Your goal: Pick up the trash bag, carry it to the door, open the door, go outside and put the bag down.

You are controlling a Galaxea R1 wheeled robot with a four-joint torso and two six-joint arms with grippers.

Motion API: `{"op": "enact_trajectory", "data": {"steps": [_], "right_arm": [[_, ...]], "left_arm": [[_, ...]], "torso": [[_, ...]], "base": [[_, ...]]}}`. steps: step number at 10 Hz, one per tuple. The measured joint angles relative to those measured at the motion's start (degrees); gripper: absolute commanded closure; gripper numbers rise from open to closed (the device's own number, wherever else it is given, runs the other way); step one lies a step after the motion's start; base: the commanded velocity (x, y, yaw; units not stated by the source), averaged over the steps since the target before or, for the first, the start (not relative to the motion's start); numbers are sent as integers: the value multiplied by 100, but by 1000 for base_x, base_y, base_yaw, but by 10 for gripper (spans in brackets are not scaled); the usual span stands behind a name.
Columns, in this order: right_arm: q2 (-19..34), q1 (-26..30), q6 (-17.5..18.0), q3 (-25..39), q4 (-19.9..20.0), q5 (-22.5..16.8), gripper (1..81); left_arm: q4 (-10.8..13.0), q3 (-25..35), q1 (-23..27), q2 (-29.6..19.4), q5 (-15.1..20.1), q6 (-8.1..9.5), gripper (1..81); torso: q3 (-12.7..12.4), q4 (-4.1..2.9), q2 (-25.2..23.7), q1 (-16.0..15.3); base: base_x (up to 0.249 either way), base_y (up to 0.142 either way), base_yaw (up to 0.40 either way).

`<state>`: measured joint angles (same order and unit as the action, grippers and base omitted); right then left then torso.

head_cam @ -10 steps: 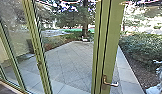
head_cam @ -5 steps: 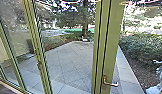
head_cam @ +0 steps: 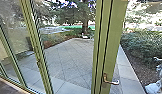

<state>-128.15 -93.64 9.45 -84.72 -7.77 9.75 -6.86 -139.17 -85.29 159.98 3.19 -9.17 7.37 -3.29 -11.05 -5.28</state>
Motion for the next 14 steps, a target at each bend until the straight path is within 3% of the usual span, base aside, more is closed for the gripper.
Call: {"op": "enact_trajectory", "data": {"steps": [8,11,14], "right_arm": [[2787,762,-2,3228,135,221,10],[3276,1359,-2,3919,402,247,10],[3534,2024,2,4167,895,221,10]], "left_arm": [[-2,-11,0,83,-22,0,811],[-2,-11,-2,85,-24,0,811],[-2,-16,0,100,-30,0,811]], "torso": [[-6,0,0,0],[-5,0,0,0],[-2,0,0,0]], "base": [[0,0,0],[0,0,0],[0,0,0]]}}
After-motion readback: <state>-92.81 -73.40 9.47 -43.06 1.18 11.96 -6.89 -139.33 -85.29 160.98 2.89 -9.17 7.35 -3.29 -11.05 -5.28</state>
